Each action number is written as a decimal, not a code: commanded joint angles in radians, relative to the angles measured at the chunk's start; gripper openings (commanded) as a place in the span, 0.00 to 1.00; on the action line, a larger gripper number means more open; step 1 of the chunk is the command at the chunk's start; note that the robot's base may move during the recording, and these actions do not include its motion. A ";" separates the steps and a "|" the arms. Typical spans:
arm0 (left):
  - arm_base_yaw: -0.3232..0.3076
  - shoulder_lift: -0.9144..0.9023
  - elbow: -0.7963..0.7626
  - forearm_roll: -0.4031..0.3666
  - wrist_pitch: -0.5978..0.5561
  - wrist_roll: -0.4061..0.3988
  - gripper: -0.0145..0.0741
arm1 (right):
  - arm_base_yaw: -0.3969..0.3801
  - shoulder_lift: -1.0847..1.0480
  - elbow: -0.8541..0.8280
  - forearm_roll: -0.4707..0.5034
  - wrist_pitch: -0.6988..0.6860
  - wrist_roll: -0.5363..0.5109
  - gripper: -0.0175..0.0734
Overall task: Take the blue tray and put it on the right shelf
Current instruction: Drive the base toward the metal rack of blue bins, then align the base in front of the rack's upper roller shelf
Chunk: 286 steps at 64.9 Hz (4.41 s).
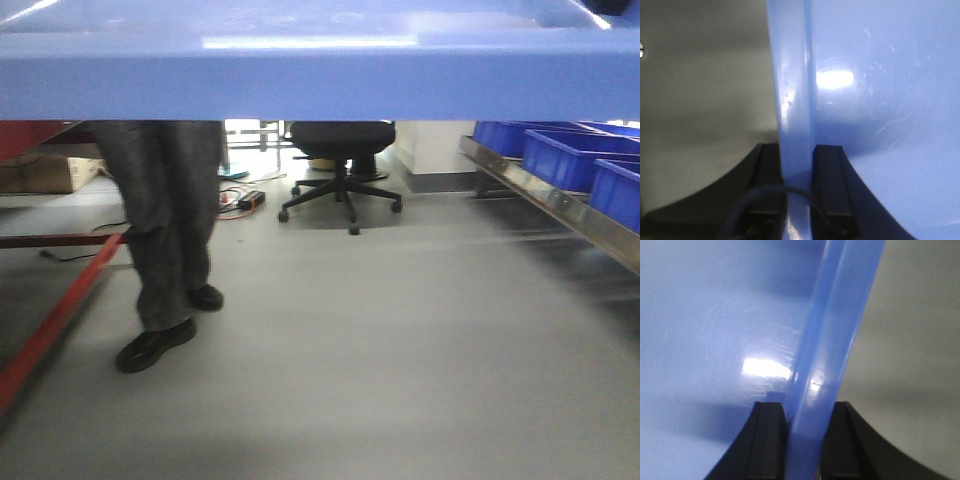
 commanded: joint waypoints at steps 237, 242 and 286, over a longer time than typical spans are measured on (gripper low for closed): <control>-0.016 -0.025 -0.034 -0.044 0.067 0.020 0.11 | 0.006 -0.023 -0.030 0.005 -0.086 -0.039 0.25; -0.016 -0.025 -0.034 -0.044 0.067 0.020 0.11 | 0.006 -0.023 -0.030 0.005 -0.086 -0.039 0.25; -0.016 -0.025 -0.034 -0.044 0.060 0.020 0.11 | 0.006 -0.023 -0.030 0.005 -0.086 -0.039 0.25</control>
